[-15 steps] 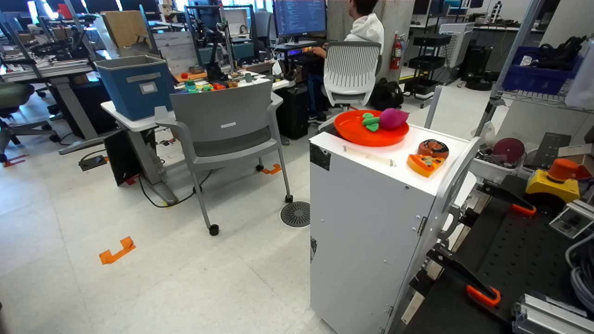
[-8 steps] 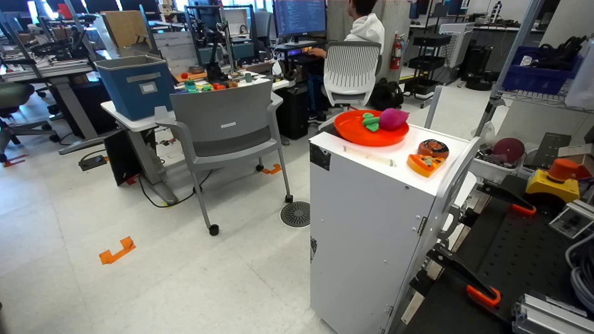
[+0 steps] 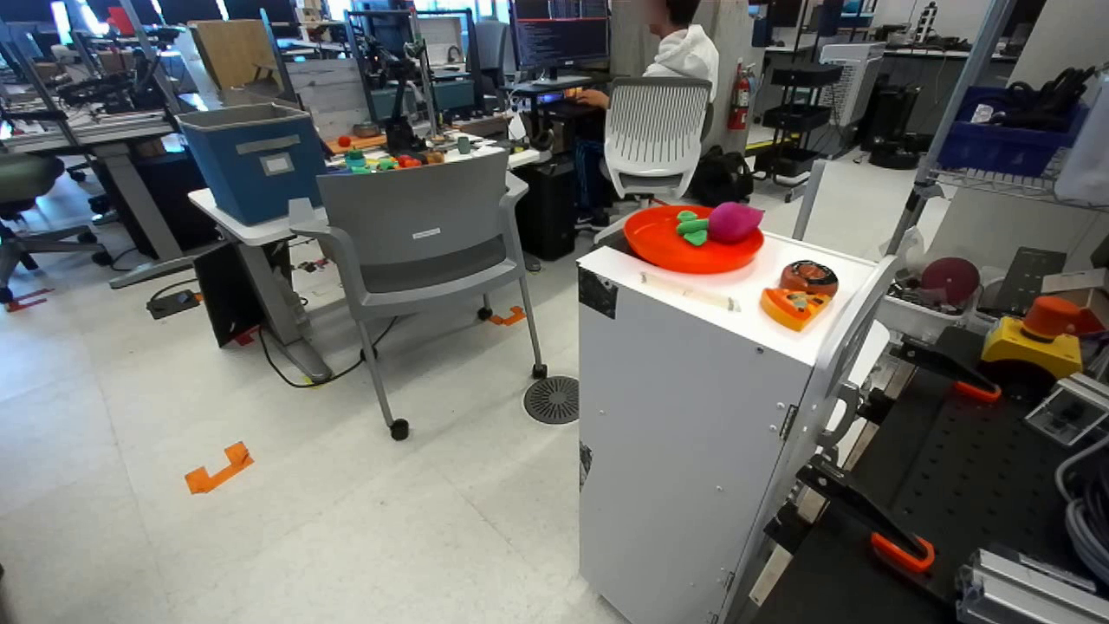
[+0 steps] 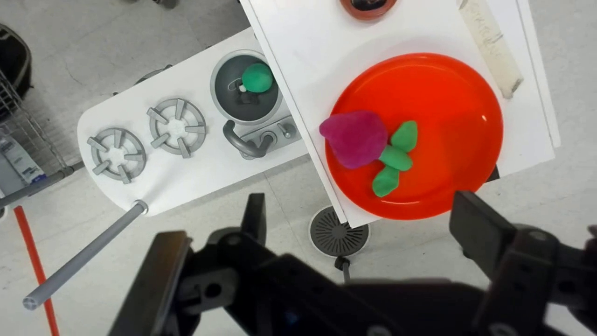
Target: Remove the tulip plush toy from the orange plate
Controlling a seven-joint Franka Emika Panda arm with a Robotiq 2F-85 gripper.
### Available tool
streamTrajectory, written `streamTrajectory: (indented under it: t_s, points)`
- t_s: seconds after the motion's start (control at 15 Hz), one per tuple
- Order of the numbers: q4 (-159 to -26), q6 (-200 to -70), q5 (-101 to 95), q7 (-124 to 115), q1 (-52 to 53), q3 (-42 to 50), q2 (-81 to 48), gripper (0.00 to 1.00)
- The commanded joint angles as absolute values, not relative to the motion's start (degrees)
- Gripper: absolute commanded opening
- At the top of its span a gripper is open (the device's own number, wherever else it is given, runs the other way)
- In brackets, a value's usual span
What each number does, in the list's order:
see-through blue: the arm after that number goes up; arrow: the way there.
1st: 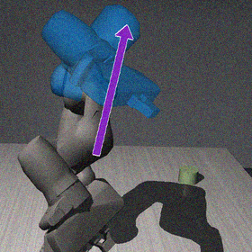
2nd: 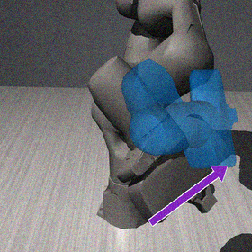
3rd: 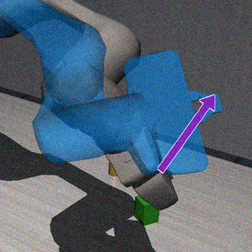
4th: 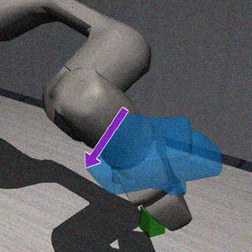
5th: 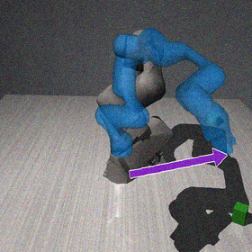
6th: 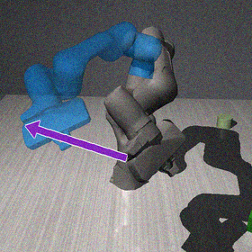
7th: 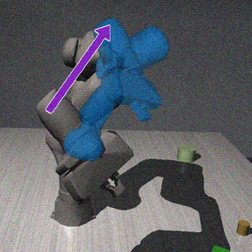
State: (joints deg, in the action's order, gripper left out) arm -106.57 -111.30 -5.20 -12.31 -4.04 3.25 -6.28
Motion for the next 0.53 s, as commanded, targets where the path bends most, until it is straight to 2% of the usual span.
streamTrajectory:
  t_s: [0.0,0.47]
  points:
    - [-105.1,-111.0,-6.3,-10.2,-3.5,3.4,-7.4,1.0]
    - [-106.5,-111.0,-7.5,-11.2,-3.4,3.6,-6.7,1.0]
